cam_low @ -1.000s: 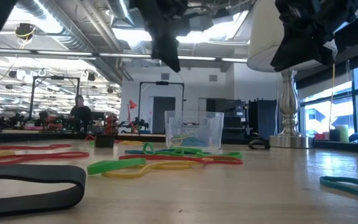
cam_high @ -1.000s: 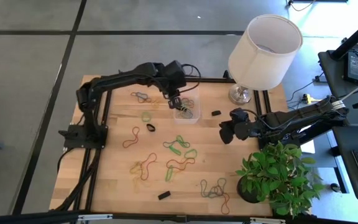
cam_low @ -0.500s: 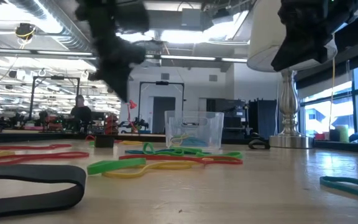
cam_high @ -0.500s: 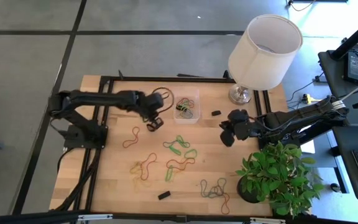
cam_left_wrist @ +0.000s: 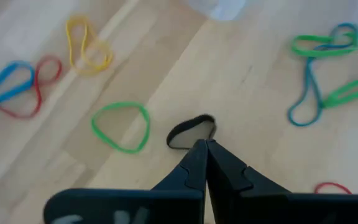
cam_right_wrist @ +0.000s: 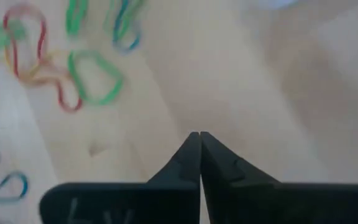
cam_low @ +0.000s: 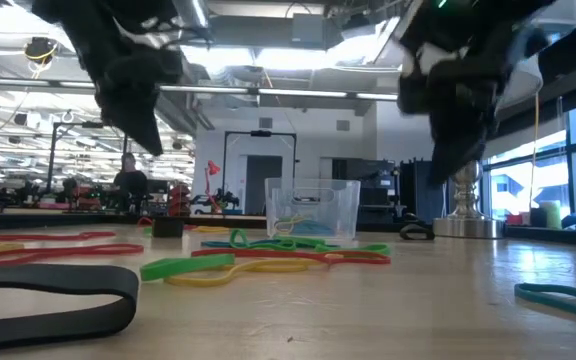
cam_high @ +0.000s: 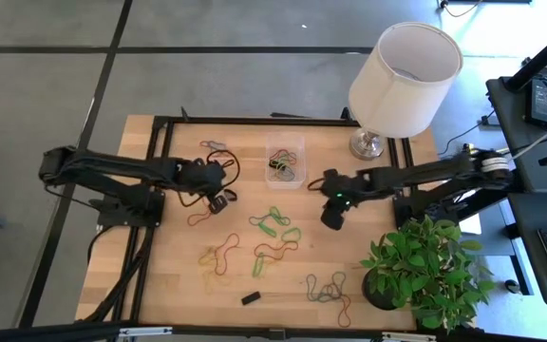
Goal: Pick and place rubber bands into bin
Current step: Put the blue rubber band into the transparent bin
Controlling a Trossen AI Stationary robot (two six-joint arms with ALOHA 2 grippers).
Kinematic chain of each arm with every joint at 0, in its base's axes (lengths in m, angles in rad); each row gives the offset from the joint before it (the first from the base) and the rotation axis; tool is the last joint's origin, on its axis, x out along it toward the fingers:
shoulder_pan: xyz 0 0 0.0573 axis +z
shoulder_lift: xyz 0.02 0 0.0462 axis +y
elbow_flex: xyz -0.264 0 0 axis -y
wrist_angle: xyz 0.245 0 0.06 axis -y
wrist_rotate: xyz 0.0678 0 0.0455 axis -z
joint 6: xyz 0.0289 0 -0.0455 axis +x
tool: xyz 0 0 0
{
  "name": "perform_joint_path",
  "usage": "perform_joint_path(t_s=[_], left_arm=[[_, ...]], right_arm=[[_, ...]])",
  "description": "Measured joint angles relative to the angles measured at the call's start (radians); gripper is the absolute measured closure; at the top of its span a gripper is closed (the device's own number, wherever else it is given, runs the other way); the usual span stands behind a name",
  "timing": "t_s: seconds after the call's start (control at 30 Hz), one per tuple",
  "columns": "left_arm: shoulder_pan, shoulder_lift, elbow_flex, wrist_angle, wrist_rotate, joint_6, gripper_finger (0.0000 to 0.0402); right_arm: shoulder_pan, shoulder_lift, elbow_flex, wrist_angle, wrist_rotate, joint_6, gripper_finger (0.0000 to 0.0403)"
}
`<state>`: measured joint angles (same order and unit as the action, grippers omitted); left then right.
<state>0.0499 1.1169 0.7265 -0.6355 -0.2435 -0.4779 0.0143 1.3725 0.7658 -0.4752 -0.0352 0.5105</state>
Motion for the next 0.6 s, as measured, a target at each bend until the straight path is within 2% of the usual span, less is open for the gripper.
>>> perform_joint_path(t_s=[0.17,0.43,0.6], left_arm=[[-0.016,-0.083,0.000,-0.021,0.001,0.068,0.0400],[-0.016,-0.196,0.000,-0.116,0.001,0.140,0.0400],[-0.016,-0.239,0.000,-0.152,0.001,0.170,0.0398]], right_arm=[[0.041,0.164,0.080,-0.002,-0.100,-0.140,0.0401],[0.188,0.352,0.279,0.009,-0.103,-0.377,0.0401],[0.269,0.455,0.413,-0.122,-0.106,-0.460,0.0381]])
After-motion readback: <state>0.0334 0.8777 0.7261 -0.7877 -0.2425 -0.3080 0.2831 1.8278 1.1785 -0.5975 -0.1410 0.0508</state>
